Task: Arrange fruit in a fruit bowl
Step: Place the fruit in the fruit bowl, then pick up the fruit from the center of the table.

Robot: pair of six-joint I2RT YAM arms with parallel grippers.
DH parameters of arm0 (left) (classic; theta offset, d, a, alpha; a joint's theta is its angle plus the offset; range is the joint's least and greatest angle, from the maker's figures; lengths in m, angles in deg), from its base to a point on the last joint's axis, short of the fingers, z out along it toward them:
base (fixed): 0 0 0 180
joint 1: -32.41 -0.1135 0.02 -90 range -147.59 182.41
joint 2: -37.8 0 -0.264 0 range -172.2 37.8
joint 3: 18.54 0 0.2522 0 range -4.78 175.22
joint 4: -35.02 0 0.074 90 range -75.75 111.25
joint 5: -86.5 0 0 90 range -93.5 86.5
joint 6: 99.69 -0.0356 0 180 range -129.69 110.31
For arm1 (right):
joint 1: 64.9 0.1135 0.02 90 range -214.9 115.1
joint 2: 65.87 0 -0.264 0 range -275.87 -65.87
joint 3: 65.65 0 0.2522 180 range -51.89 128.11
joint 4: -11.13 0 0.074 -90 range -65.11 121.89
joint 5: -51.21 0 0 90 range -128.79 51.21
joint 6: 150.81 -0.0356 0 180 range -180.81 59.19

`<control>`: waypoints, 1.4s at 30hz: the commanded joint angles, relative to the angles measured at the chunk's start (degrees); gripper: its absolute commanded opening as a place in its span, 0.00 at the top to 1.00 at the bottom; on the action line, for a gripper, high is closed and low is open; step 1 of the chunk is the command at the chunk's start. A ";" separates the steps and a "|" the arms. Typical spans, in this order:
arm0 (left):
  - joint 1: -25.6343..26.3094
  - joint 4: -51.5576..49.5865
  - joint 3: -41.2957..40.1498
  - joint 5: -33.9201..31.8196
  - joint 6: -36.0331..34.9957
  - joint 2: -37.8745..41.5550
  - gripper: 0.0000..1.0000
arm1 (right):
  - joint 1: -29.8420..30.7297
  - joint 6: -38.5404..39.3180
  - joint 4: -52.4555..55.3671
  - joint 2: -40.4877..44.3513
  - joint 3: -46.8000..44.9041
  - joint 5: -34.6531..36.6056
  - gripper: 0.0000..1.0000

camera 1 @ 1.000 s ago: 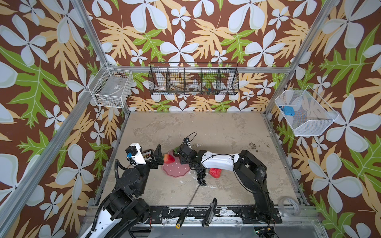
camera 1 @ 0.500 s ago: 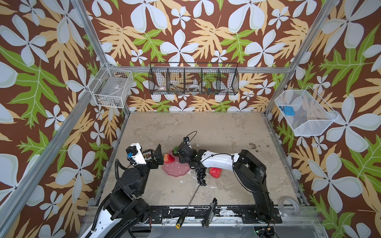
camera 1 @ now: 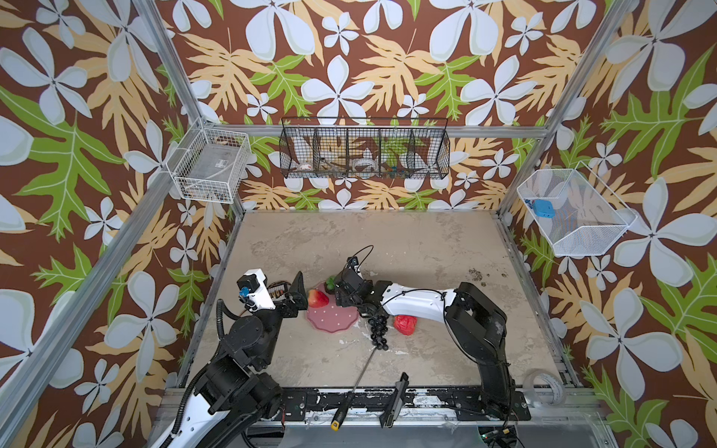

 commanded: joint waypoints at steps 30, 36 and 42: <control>-0.10 -1.63 3.81 22.04 3.20 -18.08 0.00 | -0.42 6.80 11.10 42.76 -29.19 -0.82 0.16; -0.10 -0.68 0.41 27.75 10.03 -19.50 0.00 | -8.27 9.02 6.41 50.77 -38.83 -11.86 0.16; -0.10 0.85 -3.36 27.15 14.46 -18.88 0.00 | -16.24 11.53 4.49 53.80 -43.71 -22.65 0.15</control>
